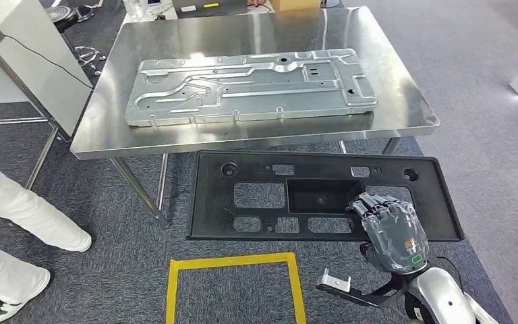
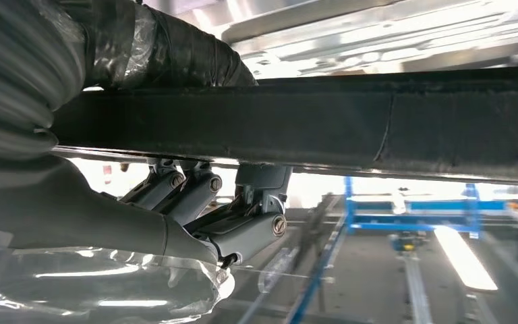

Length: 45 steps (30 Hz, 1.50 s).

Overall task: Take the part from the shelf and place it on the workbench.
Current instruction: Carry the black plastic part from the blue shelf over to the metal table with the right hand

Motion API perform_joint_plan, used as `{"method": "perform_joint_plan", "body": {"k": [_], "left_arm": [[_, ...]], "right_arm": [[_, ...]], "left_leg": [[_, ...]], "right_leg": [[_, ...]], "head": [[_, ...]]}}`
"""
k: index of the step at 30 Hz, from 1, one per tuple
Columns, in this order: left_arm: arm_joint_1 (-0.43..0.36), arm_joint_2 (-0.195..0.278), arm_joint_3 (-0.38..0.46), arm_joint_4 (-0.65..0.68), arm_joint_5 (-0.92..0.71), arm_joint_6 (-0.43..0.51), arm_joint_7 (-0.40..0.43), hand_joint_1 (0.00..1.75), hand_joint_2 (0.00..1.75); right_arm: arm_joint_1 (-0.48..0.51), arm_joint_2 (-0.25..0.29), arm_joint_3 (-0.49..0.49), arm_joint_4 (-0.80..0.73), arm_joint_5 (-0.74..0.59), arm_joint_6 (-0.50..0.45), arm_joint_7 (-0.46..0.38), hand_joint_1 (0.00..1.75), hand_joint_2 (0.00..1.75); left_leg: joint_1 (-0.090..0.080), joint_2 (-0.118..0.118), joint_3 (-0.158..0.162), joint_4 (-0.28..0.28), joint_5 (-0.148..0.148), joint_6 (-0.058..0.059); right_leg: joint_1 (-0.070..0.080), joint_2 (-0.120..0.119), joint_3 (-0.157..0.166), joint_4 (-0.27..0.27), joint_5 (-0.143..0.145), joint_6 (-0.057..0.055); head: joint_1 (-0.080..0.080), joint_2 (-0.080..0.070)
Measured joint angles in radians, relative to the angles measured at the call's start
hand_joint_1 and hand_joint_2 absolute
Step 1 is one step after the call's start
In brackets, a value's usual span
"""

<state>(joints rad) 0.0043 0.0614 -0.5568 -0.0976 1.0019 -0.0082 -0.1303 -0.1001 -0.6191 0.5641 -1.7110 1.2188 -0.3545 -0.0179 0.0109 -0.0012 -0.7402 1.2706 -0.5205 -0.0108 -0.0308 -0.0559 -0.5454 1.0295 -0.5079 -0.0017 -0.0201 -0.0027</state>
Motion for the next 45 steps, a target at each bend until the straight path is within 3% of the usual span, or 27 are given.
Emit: {"method": "perform_joint_plan", "body": {"k": [2, 4, 5, 7, 8, 10, 11, 13, 14, 15, 17, 19, 23, 32, 45], "left_arm": [[0.002, 0.001, 0.0, 0.0, -0.001, -0.001, 0.003, 0.0, 1.75], [0.001, 0.003, 0.0, 0.0, -0.002, -0.001, 0.006, 0.0, 1.75], [0.002, 0.003, 0.0, 0.0, -0.002, -0.001, 0.007, 0.0, 1.75], [0.004, 0.003, 0.0, 0.0, -0.002, 0.0, 0.009, 0.0, 1.75], [0.005, 0.003, 0.0, 0.0, -0.002, 0.001, 0.009, 0.0, 1.75], [0.005, 0.003, 0.0, 0.0, -0.002, 0.003, 0.01, 0.0, 1.75], [0.003, 0.003, 0.0, 0.0, -0.002, 0.005, 0.011, 0.0, 1.75], [-0.002, 0.003, 0.0, 0.0, -0.002, 0.008, 0.015, 0.0, 1.75], [-0.003, 0.003, 0.0, 0.0, -0.001, 0.01, 0.018, 0.0, 1.75], [-0.002, 0.003, 0.0, 0.0, -0.001, 0.01, 0.021, 0.0, 1.75], [0.002, 0.003, 0.0, 0.0, 0.001, 0.011, 0.025, 0.0, 1.75], [0.002, 0.003, 0.0, 0.0, 0.003, 0.009, 0.027, 0.0, 1.75], [0.003, 0.004, 0.0, 0.0, 0.009, 0.007, 0.029, 0.0, 1.75], [0.003, 0.003, -0.001, 0.0, 0.011, 0.007, 0.029, 0.0, 1.75], [0.003, 0.003, -0.001, 0.0, 0.02, 0.002, 0.031, 0.0, 1.75]], "right_arm": [[-0.008, 0.0, 0.002, 0.001, -0.004, 0.004, -0.003, 1.75, 1.75], [-0.018, 0.0, 0.003, 0.001, -0.01, 0.009, -0.006, 1.75, 1.75], [-0.023, 0.0, 0.004, 0.002, -0.013, 0.011, -0.008, 1.75, 1.75], [-0.032, 0.0, 0.006, 0.003, -0.017, 0.013, -0.01, 1.75, 1.75], [-0.037, 0.0, 0.007, 0.003, -0.017, 0.013, -0.011, 1.75, 1.75], [-0.045, -0.001, 0.008, 0.004, -0.019, 0.013, -0.012, 1.75, 1.75], [-0.046, -0.002, 0.01, 0.005, -0.02, 0.013, -0.012, 1.75, 1.75], [-0.046, -0.004, 0.013, 0.01, -0.028, 0.014, -0.013, 1.75, 1.75], [-0.047, -0.005, 0.014, 0.013, -0.035, 0.015, -0.013, 1.75, 1.75], [-0.048, -0.007, 0.015, 0.015, -0.041, 0.017, -0.012, 1.75, 1.75], [-0.054, -0.01, 0.014, 0.017, -0.048, 0.021, -0.007, 1.75, 1.75], [-0.06, -0.014, 0.011, 0.02, -0.051, 0.025, 0.0, 1.75, 1.75], [-0.067, -0.018, 0.0, 0.021, -0.052, 0.028, 0.008, 1.75, 1.75], [-0.07, -0.018, -0.01, 0.021, -0.052, 0.029, 0.011, 1.75, 1.75], [-0.077, -0.019, -0.014, 0.021, -0.05, 0.033, 0.011, 1.75, 1.75]], "left_leg": [[-0.005, 0.033, 0.068, -0.134, 0.067, 0.009], [-0.016, 0.066, 0.112, -0.223, 0.093, 0.024], [-0.021, 0.071, 0.116, -0.233, 0.089, 0.031], [-0.02, 0.046, 0.118, -0.242, 0.092, 0.043], [-0.016, 0.034, 0.123, -0.251, 0.094, 0.049], [-0.009, 0.012, 0.135, -0.265, 0.098, 0.061], [-0.011, 0.0, 0.137, -0.267, 0.097, 0.066], [-0.013, -0.02, 0.139, -0.264, 0.094, 0.072], [-0.015, -0.031, 0.141, -0.262, 0.091, 0.073], [-0.016, -0.039, 0.144, -0.258, 0.087, 0.073], [-0.016, -0.054, 0.152, -0.248, 0.075, 0.07], [-0.018, -0.063, 0.153, -0.24, 0.065, 0.062], [-0.02, -0.064, 0.149, -0.235, 0.06, 0.062], [-0.019, -0.063, 0.158, -0.245, 0.059, 0.057], [-0.02, -0.063, 0.159, -0.246, 0.059, 0.052]], "right_leg": [[0.001, -0.025, 0.014, 0.0, -0.01, 0.005], [0.006, -0.045, 0.024, -0.002, -0.019, 0.015], [0.008, -0.055, 0.027, -0.004, -0.021, 0.02], [0.01, -0.07, 0.036, -0.011, -0.025, 0.031], [0.009, -0.058, 0.038, -0.006, -0.032, 0.036], [0.006, -0.003, 0.01, 0.061, -0.073, 0.04], [0.006, 0.026, -0.023, 0.126, -0.103, 0.04], [0.007, 0.05, -0.098, 0.246, -0.139, 0.041], [0.008, 0.052, -0.119, 0.264, -0.127, 0.04], [0.008, 0.053, -0.123, 0.248, -0.098, 0.039], [0.008, 0.057, -0.085, 0.131, -0.01, 0.033], [0.013, 0.066, -0.05, 0.036, 0.033, 0.025], [0.015, 0.075, -0.044, 0.008, 0.031, 0.022], [0.018, 0.076, -0.04, 0.008, 0.026, 0.013], [0.017, 0.075, -0.036, 0.007, 0.025, 0.013]], "head": [[0.0, 0.0], [0.0, 0.0], [0.0, 0.0], [0.0, 0.0], [0.001, 0.0], [0.001, 0.0], [0.002, 0.0], [0.002, 0.0], [0.002, 0.0], [0.002, 0.0], [0.002, 0.0], [0.002, 0.0], [0.001, 0.0], [0.001, 0.0], [0.001, 0.0]]}}
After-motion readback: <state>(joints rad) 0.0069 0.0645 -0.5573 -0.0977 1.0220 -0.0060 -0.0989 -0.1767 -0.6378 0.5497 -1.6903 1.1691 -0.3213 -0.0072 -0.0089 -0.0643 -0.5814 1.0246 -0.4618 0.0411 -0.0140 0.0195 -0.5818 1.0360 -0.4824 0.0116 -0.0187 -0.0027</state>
